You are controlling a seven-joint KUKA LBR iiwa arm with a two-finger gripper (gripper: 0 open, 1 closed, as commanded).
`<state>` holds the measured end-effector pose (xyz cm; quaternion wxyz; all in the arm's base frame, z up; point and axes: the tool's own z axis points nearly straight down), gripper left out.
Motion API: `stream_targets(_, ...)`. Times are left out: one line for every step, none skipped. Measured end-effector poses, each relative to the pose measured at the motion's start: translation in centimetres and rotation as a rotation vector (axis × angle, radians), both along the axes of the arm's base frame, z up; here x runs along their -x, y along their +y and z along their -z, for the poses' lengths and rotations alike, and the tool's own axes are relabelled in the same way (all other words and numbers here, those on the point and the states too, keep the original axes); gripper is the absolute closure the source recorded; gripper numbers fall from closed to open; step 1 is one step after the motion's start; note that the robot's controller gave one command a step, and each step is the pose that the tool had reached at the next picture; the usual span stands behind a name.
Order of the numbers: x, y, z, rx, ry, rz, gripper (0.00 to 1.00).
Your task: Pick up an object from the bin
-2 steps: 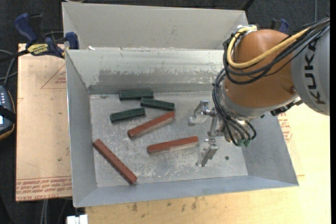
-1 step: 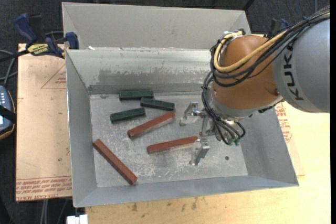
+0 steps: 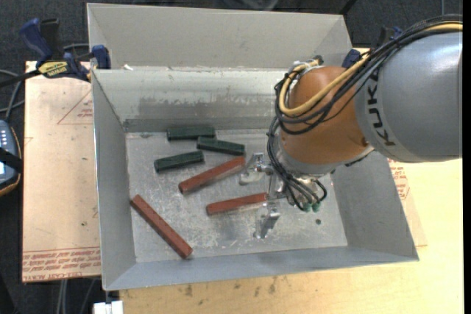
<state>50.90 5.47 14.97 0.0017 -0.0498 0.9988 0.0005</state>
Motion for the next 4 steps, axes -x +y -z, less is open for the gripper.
stream_targets(-0.2,0.1,1.1,-0.001,0.000,-0.003,0.00)
stream_targets(-1.6,-1.8,2.0,0.000,0.012,-0.073,0.00)
stream_targets(-3.0,-0.8,7.2,-0.001,-0.017,-0.243,1.00)
stream_targets(-3.0,-0.8,7.2,-0.001,-0.017,-0.242,1.00)
